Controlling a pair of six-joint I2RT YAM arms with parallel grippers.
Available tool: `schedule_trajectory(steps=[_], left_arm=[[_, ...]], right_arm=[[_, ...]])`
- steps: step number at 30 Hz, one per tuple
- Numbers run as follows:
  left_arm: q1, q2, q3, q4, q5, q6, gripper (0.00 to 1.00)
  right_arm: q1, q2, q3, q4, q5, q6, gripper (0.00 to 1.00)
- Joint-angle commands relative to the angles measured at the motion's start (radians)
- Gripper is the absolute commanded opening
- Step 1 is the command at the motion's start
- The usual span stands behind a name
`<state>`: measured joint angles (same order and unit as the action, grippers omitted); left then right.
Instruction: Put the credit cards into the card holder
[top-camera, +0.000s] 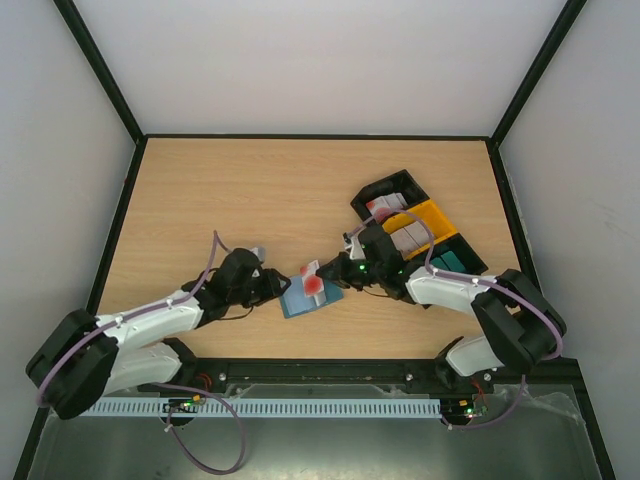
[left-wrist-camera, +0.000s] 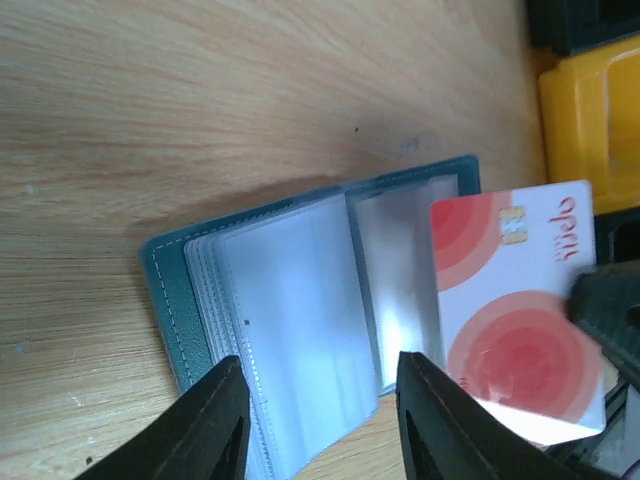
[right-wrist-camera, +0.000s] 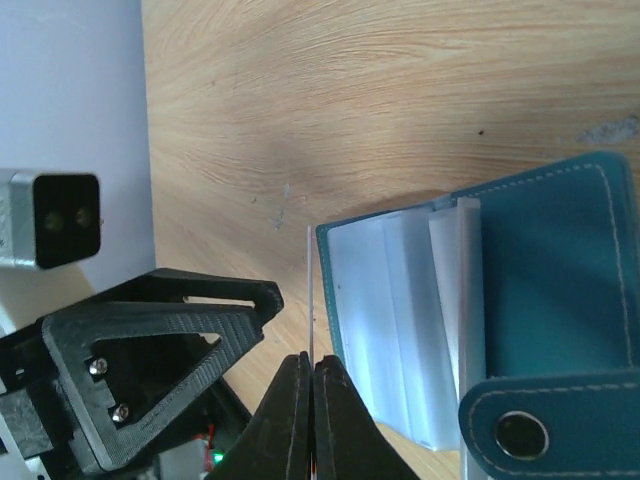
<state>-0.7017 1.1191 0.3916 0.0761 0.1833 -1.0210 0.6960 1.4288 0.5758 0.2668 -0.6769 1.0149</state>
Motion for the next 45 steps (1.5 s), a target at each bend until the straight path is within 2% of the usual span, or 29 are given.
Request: schedule_trajectory(steps=[1, 12, 22, 31, 45], left_arm=[[0.004, 0.056, -0.01, 0.047, 0.083, 0.009, 0.4], [0.004, 0.147, -0.015, 0.049, 0.096, 0.025, 0.27], [0.002, 0.2, -0.043, 0.078, 0.074, 0.021, 0.26], [0.001, 0.215, -0.04, 0.072, 0.059, 0.024, 0.25], [-0.008, 0.225, -0.045, 0.099, 0.068, 0.028, 0.25]], right_arm=[[0.008, 0.015, 0.02, 0.013, -0.01, -0.165, 0.02], [0.008, 0.136, 0.012, 0.048, 0.013, -0.213, 0.02], [0.01, 0.206, -0.021, 0.117, 0.032, -0.23, 0.02], [0.017, 0.217, -0.04, 0.103, 0.091, -0.248, 0.02], [0.094, 0.237, -0.076, 0.211, 0.12, -0.138, 0.02]])
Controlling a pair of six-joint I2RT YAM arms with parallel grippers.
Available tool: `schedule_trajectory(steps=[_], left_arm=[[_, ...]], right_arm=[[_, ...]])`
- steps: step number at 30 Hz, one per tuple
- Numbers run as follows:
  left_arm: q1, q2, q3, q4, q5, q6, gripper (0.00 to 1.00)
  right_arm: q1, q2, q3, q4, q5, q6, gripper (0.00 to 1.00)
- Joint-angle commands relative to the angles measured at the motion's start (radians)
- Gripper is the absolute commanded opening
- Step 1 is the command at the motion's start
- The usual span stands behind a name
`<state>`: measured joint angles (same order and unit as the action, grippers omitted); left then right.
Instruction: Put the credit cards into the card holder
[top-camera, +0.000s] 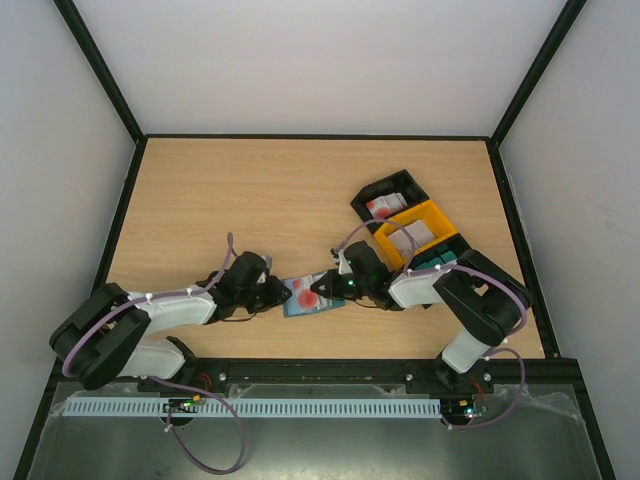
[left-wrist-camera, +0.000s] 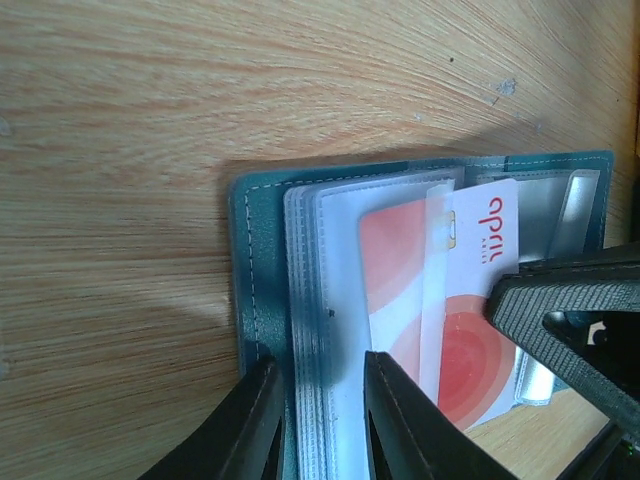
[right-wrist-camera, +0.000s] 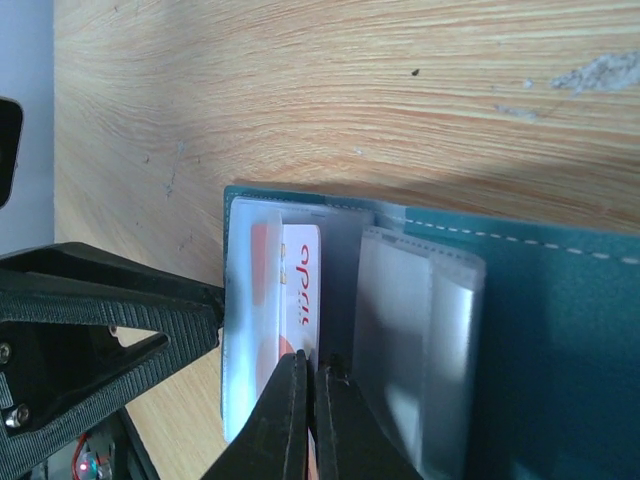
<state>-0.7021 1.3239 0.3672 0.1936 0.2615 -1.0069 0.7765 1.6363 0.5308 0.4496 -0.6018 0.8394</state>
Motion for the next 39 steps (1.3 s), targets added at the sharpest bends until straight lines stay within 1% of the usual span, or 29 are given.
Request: schedule_trajectory(steps=[1, 11, 16, 20, 25, 32, 36, 39], left_arm=[[-0.009, 0.02, -0.022, -0.017, -0.011, 0.014, 0.25], [-0.013, 0.017, -0.028, -0.005, -0.011, 0.004, 0.26], [-0.019, 0.017, -0.03, 0.007, -0.005, 0.007, 0.27], [-0.022, 0.017, -0.028, 0.016, -0.001, 0.007, 0.27], [-0.025, 0.016, -0.032, 0.024, -0.002, 0.006, 0.23], [-0.031, 0.002, -0.042, 0.029, -0.008, 0.0, 0.23], [-0.033, -0.023, -0.048, 0.029, -0.009, -0.004, 0.23], [-0.034, -0.048, -0.051, 0.019, -0.02, -0.004, 0.24]], right_arm=[[0.017, 0.03, -0.036, 0.043, 0.05, 0.048, 0.02], [0.061, 0.028, -0.086, 0.158, 0.159, 0.176, 0.02], [0.076, 0.023, -0.12, 0.234, 0.16, 0.211, 0.02], [0.1, 0.031, -0.116, 0.239, 0.169, 0.213, 0.02], [0.137, 0.044, -0.098, 0.231, 0.192, 0.212, 0.02], [0.148, 0.04, -0.09, 0.212, 0.212, 0.208, 0.02], [0.156, 0.031, -0.059, 0.163, 0.221, 0.179, 0.05], [0.162, 0.009, -0.039, 0.108, 0.248, 0.171, 0.09]])
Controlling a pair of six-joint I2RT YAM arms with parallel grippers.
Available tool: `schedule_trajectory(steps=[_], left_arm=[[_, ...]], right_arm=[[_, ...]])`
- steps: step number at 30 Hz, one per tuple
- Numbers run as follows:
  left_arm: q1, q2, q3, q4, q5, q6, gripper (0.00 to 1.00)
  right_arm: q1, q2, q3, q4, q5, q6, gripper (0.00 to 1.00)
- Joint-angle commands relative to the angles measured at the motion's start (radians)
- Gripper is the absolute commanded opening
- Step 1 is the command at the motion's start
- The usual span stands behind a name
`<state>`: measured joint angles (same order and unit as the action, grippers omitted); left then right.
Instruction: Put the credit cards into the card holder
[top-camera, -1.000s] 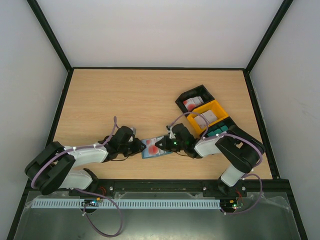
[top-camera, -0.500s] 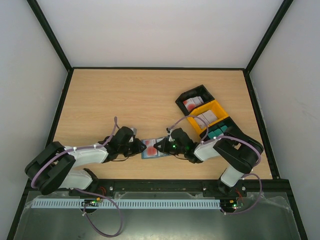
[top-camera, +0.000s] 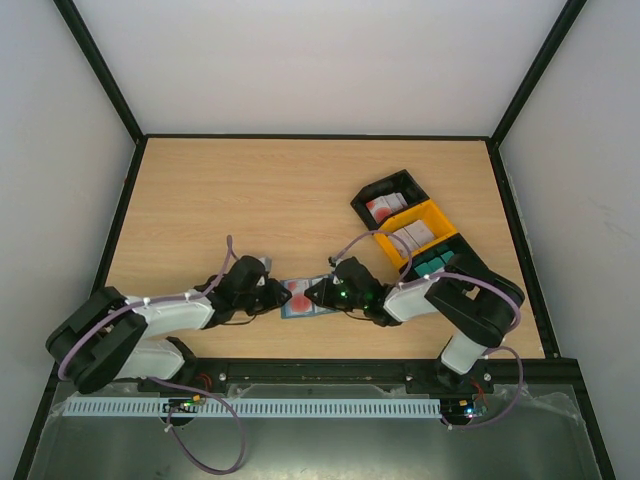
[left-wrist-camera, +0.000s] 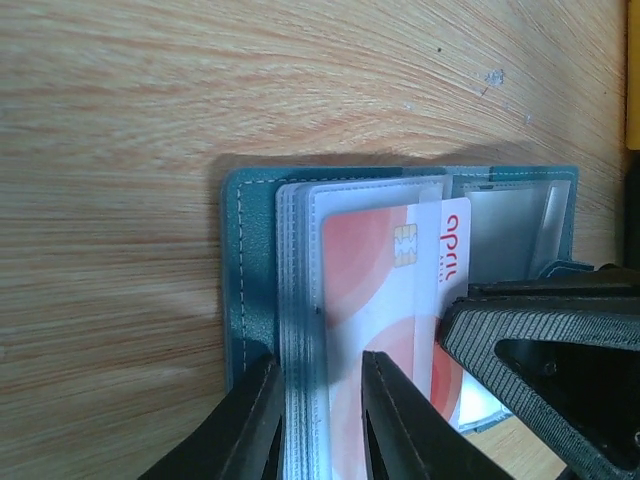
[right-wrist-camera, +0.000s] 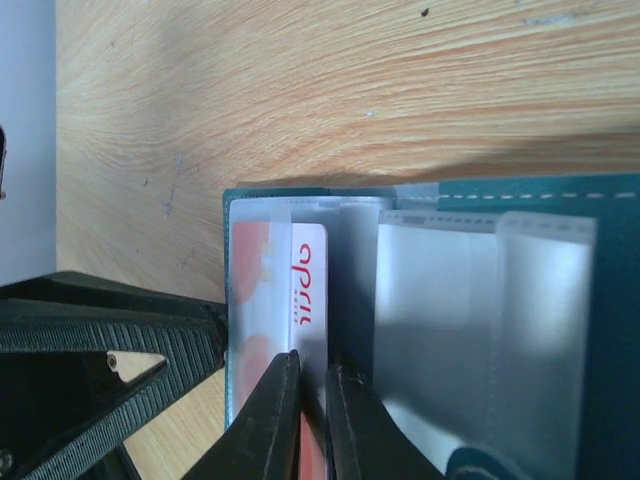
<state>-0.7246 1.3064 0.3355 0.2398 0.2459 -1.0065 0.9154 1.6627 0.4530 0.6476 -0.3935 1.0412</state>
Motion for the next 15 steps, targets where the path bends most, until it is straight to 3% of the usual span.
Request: schedule_trajectory(steps=[1, 9, 12, 15], left_arm=[[-0.012, -0.039, -0.021, -0.033, -0.009, -0.005, 0.24], [-0.012, -0.091, -0.026, -0.038, -0.022, 0.005, 0.21], [-0.013, -0.091, -0.029, -0.027, -0.012, 0.008, 0.21], [-0.013, -0.091, -0.032, -0.018, -0.004, 0.01, 0.21]], right_arm=[[0.027, -0.041, 0.041, -0.116, 0.056, -0.034, 0.12], [0.041, -0.167, 0.094, -0.37, 0.158, -0.089, 0.31], [0.05, -0.163, 0.11, -0.423, 0.16, -0.099, 0.29], [0.062, -0.142, 0.13, -0.458, 0.159, -0.105, 0.19]])
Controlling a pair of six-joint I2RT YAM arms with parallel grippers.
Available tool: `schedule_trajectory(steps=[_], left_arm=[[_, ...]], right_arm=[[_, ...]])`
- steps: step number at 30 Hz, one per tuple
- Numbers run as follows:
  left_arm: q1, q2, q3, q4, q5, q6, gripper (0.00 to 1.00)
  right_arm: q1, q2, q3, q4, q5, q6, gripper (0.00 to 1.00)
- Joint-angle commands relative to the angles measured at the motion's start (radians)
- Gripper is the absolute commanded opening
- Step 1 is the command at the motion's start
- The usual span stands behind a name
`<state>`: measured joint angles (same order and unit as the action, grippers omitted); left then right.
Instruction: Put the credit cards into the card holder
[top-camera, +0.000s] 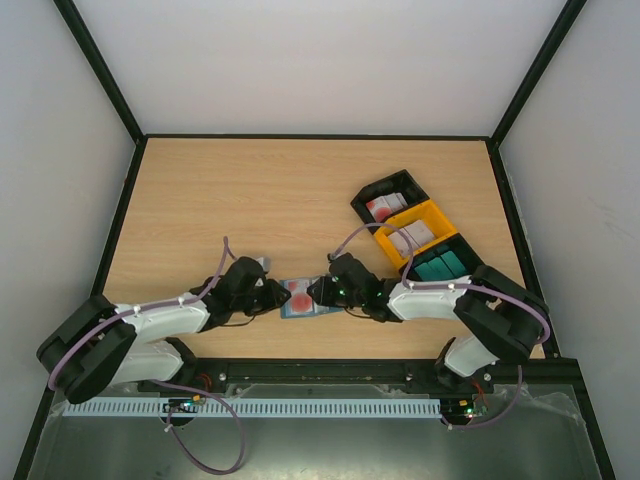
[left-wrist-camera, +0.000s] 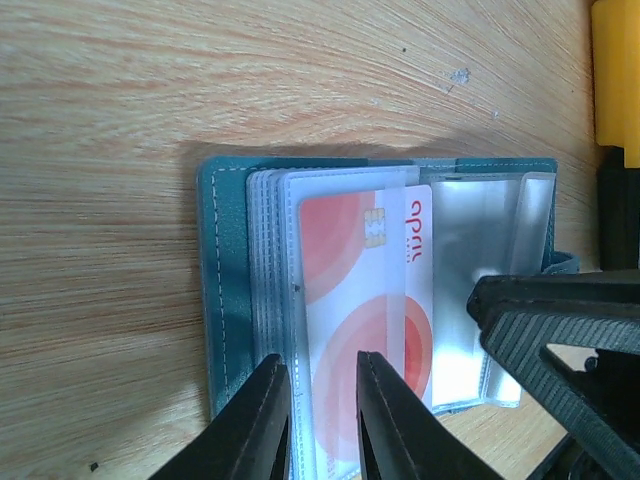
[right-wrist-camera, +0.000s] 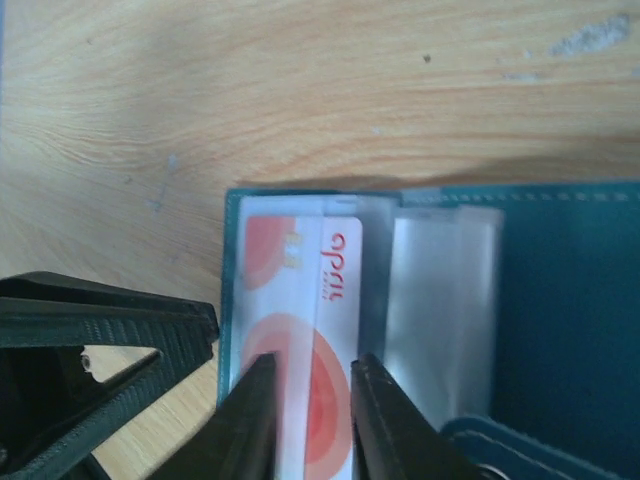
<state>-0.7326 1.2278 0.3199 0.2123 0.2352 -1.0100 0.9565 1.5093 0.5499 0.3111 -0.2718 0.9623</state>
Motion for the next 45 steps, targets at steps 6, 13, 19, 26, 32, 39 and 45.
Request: schedule_trajectory(steps=[6, 13, 19, 26, 32, 39, 45], left_arm=[[-0.007, -0.006, -0.026, 0.019, 0.014, 0.024, 0.19], [-0.009, 0.004, -0.036, 0.052, 0.015, 0.014, 0.17], [-0.016, -0.038, -0.027, 0.006, -0.02, 0.013, 0.18], [-0.02, -0.096, -0.009, -0.065, -0.071, 0.027, 0.3], [-0.022, -0.127, -0.015, -0.043, -0.063, 0.039, 0.34], [-0.022, -0.083, -0.024, 0.004, -0.035, 0.04, 0.32], [-0.026, -0.028, -0.022, 0.032, -0.004, 0.046, 0.31]], right_arm=[[0.036, 0.083, 0.067, -0.137, 0.018, -0.038, 0.09], [0.037, 0.111, 0.075, -0.075, -0.069, -0.04, 0.02], [0.038, 0.117, 0.068, -0.075, -0.052, -0.034, 0.02], [0.038, 0.154, 0.073, -0.104, -0.031, -0.031, 0.02], [0.038, 0.165, 0.068, -0.118, -0.005, -0.019, 0.02], [0.038, 0.159, 0.034, -0.083, -0.001, 0.014, 0.02], [0.038, 0.156, 0.017, -0.066, 0.002, 0.027, 0.02]])
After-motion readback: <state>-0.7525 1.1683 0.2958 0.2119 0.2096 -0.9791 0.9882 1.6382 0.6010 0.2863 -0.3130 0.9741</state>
